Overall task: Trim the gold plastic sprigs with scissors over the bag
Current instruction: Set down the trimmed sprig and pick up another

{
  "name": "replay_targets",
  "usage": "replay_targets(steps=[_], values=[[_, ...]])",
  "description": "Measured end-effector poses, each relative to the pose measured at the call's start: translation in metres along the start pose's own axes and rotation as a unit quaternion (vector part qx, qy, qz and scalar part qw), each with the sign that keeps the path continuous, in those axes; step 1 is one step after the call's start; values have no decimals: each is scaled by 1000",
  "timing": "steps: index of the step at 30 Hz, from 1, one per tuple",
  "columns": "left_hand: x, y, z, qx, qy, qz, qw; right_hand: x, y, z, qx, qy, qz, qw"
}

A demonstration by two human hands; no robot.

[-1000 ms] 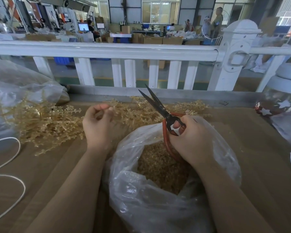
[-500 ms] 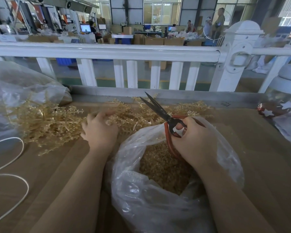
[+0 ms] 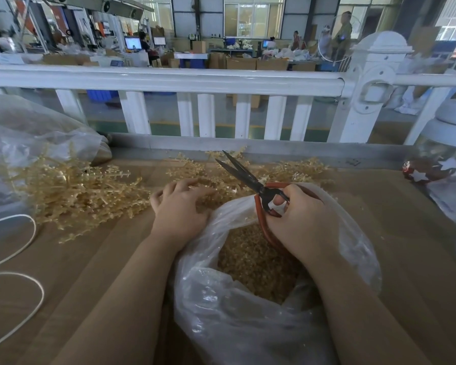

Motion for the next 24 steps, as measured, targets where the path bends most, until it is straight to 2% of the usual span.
replay_targets(steps=[4, 6, 8, 10, 12, 15, 19, 20, 24], values=[[-5, 4, 4, 8, -59, 112, 992, 0, 0, 0, 8, -2, -9, 1000], [-6, 8, 8, 6, -59, 164, 985, 0, 0, 1, 5, -2, -10, 1000], [-7, 11, 9, -61, -23, 183, 981, 0, 0, 0, 10, 1, -1, 1000], [-7, 13, 6, -214, 38, 164, 962, 0, 1, 0, 14, 5, 16, 1000], [-7, 14, 3, -392, 86, 112, 909, 0, 0, 0, 13, 3, 28, 1000], [-5, 16, 1, -566, 101, 58, 816, 0, 0, 0, 25, 0, 41, 999], [-2, 20, 2, -752, 115, -29, 648, 0, 3, -1, 33, -4, 55, 998], [-2, 21, 2, -770, 114, -49, 626, 0, 4, -2, 41, -10, 57, 997], [-5, 22, 6, -793, 116, -135, 583, 1, 8, -2, 68, -22, 83, 994]])
Point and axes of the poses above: each hand's wrist, its own x-axis towards the middle knuckle, its own y-axis out of the back of the hand, z = x × y, the point moved 3 cm from there along x, towards the middle knuckle, and after that the axes turned 15 degrees about y, right-handed, at the moved point
